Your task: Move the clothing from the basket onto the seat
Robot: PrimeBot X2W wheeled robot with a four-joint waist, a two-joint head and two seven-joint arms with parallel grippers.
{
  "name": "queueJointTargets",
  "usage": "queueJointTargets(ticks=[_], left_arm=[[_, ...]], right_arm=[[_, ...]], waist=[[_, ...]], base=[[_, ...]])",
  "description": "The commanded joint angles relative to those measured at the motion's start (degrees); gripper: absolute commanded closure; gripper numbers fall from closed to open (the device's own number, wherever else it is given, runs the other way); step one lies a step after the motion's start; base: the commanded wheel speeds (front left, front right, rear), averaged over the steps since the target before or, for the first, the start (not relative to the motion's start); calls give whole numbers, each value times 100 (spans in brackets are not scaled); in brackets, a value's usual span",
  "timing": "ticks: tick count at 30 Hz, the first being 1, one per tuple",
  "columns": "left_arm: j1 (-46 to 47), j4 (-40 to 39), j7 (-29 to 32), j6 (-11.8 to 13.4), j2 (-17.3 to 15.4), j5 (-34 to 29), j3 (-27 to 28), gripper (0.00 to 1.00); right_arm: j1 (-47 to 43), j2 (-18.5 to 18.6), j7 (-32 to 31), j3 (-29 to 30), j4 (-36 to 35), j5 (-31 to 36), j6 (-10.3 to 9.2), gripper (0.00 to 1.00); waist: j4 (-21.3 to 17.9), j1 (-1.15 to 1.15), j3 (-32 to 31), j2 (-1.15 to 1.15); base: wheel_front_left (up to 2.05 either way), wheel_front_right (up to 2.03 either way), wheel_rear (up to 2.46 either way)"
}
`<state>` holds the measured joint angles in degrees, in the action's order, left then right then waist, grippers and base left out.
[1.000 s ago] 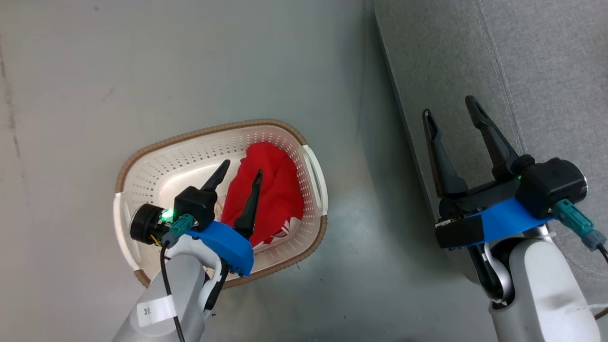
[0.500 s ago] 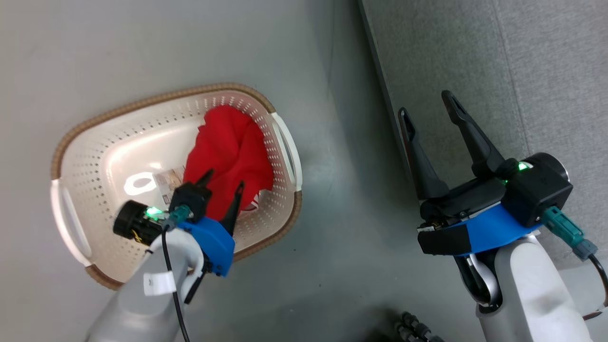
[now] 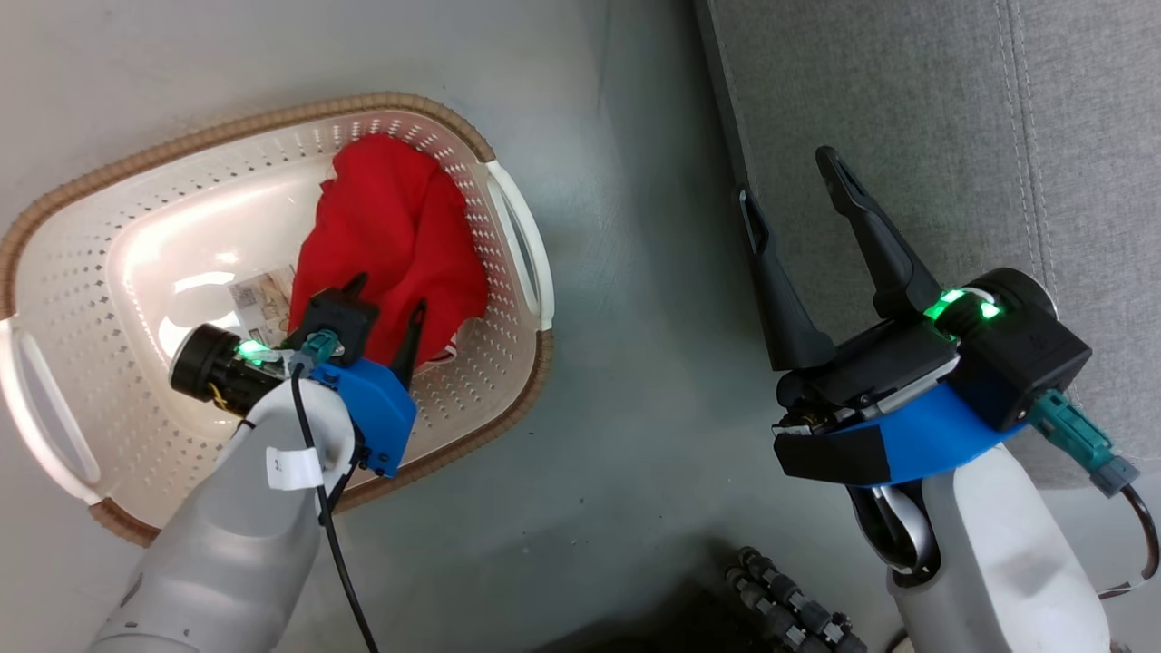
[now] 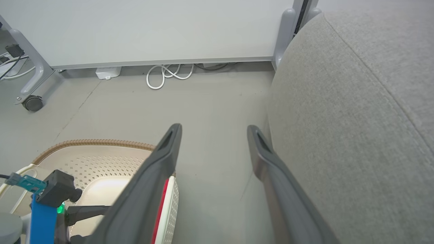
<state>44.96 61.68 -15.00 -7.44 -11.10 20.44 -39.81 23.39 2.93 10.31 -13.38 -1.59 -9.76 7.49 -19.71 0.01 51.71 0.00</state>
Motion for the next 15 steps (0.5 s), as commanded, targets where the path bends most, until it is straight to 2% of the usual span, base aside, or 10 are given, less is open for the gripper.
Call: queueJointTargets(ticks=[1, 15], left_arm=[[151, 158, -28, -6, -43, 23, -29, 0], [455, 895, 68, -6, 117, 164, -154, 0]], right_arm=[[107, -8, 57, -34, 0, -52, 1, 0], [169, -7, 221, -147, 128, -179, 1, 0]], waist=[[-45, -1, 88, 0], [-151, -1, 240, 0]], base=[[0, 0, 0], [0, 0, 0]])
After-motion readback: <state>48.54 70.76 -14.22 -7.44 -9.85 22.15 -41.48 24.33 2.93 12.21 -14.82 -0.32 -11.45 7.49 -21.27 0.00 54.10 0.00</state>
